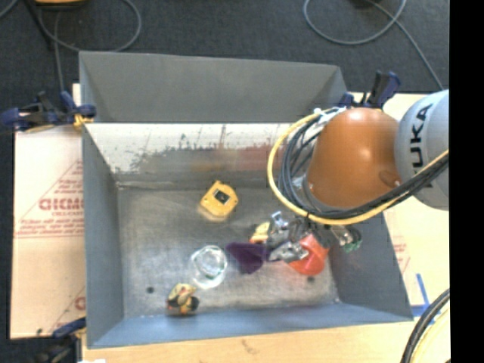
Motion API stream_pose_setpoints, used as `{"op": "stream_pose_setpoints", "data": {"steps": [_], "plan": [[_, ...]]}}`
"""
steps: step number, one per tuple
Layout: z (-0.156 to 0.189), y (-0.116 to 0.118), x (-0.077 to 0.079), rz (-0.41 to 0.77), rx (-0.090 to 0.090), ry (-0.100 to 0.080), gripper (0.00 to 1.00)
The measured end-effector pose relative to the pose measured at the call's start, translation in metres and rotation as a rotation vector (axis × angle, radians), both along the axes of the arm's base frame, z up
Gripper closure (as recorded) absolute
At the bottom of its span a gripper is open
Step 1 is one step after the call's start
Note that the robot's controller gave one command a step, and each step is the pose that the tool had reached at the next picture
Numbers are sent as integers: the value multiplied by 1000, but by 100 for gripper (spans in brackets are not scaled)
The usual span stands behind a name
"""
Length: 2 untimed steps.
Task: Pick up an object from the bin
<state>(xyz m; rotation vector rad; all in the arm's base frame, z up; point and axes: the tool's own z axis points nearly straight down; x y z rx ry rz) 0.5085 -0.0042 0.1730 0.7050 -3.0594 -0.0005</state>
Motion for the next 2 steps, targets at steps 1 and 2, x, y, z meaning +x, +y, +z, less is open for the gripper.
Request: {"op": "stream_pose_setpoints", "data": {"steps": [1,2], "plan": [[12,-12,-4,7,1,-14,100],[45,-20,-5,63,1,4,100]]}}
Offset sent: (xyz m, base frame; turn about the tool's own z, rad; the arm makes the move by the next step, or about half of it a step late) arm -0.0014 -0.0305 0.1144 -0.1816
